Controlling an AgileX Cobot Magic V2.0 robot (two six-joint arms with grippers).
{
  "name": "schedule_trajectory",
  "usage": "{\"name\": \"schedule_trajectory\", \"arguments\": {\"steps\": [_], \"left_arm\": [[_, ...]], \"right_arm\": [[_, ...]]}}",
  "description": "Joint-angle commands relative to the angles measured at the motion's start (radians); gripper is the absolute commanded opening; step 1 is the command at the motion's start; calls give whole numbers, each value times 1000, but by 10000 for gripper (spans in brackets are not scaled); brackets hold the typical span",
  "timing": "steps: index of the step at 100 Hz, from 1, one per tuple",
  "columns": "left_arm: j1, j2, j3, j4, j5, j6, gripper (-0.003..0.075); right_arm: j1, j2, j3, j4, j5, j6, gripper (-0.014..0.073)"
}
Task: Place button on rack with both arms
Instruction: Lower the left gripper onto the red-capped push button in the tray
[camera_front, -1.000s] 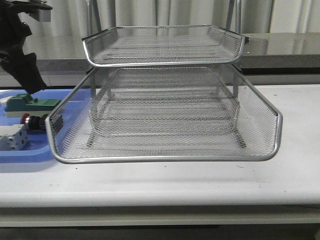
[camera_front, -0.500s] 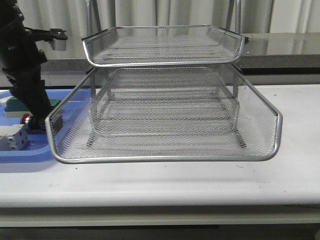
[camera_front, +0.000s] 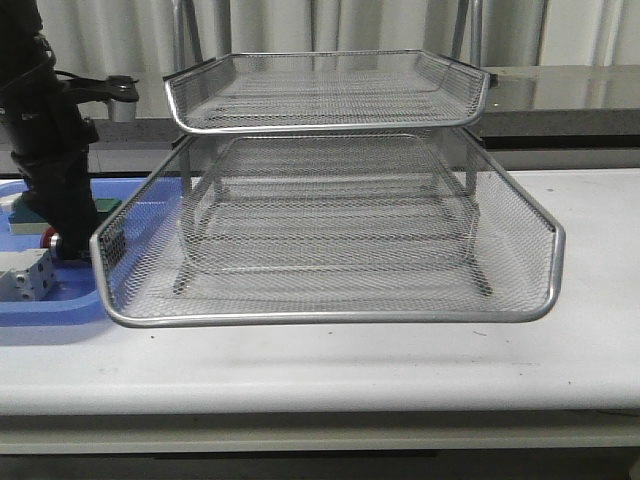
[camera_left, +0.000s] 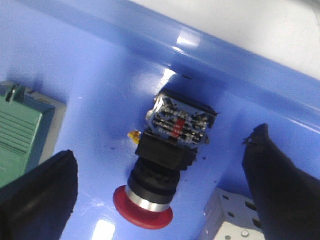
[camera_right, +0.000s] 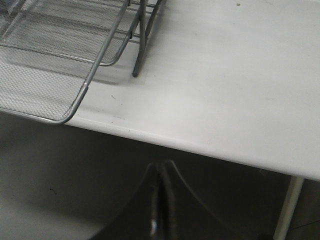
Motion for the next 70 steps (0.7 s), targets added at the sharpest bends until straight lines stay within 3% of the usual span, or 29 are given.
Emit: {"name": "schedule_trajectory", "arguments": {"steps": [1,70], "left_arm": [[-4,-57,-30,-13,-19,16,638],[-4,26,-30,-28,-51,39,638]], "right_arm": [[1,10,-34,3,-61,-1,-69],[1,10,-34,3,-61,-1,-69]]}}
